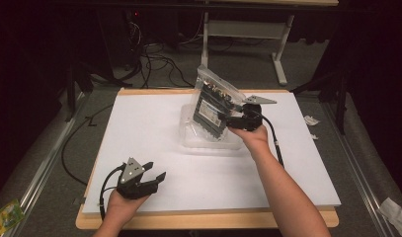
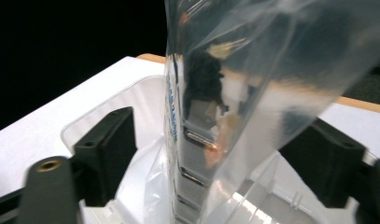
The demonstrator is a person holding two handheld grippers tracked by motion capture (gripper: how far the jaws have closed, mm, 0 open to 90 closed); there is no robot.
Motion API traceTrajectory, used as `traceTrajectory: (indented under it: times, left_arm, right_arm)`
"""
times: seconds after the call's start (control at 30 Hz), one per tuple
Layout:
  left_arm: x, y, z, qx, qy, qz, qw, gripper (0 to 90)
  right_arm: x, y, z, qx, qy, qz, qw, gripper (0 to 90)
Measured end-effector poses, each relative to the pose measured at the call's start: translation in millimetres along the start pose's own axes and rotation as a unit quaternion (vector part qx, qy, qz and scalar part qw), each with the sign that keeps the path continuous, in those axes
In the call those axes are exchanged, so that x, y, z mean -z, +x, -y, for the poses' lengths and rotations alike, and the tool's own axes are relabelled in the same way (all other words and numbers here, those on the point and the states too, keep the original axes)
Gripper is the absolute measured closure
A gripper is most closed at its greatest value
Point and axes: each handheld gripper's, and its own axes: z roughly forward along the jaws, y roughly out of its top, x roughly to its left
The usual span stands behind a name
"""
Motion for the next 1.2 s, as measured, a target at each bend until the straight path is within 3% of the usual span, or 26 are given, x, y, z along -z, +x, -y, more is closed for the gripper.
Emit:
traceTrajectory:
  times: [0.23,0.63,0.9,1.2]
  left_arm:
    - [0.3,0.1,-0.1,-0.002,-0.002,0.001,1.0000,40.0]
    - [1.6,-0.7,-0.4,0.000,-0.010,0.006,0.9999,39.1]
    - [3.1,-0.4,-0.4,0.004,-0.015,0.010,0.9998,38.7]
    - [4.6,-0.7,0.1,0.007,-0.019,0.022,0.9995,37.0]
  right_arm:
    - [3.4,0.8,-2.1,0.006,0.006,0.014,0.9999,15.2]
    - [19.1,5.3,-1.4,0.010,-0.003,0.009,0.9999,6.3]
    - [43.6,11.6,4.0,0.012,-0.006,0.002,0.9999,4.4]
    - [84.8,18.4,21.1,0.023,-0.009,0.003,0.9997,1.8]
